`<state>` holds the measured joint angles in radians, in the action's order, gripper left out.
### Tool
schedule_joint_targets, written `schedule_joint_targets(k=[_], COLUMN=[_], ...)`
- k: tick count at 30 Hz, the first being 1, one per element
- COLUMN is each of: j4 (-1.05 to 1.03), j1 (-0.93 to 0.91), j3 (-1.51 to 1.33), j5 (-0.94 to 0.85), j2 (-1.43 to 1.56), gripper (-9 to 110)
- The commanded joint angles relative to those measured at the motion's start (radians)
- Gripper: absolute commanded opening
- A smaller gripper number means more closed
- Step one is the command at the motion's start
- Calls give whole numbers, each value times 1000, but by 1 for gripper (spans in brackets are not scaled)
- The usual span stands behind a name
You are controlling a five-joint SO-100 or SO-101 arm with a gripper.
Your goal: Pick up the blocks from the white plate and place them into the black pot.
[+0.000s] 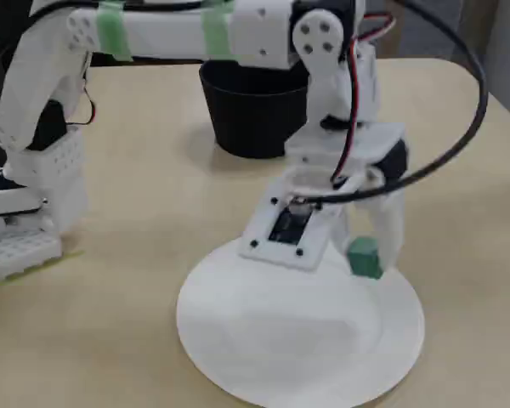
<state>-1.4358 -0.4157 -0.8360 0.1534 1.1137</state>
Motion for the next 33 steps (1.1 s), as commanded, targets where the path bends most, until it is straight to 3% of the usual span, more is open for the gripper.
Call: schedule_joint_targets(k=[1, 15, 23, 26, 30, 33], j4=[38, 86, -150, -130, 285, 430], j1=[54, 664, 925, 974, 1023, 1017], j3=[144, 272, 249, 57, -600, -910], j5=[-57, -256, -249, -222, -130, -98], j2=[117, 408, 442, 511, 887, 1035], gripper=[-2, -2, -2, -2, -2, -2])
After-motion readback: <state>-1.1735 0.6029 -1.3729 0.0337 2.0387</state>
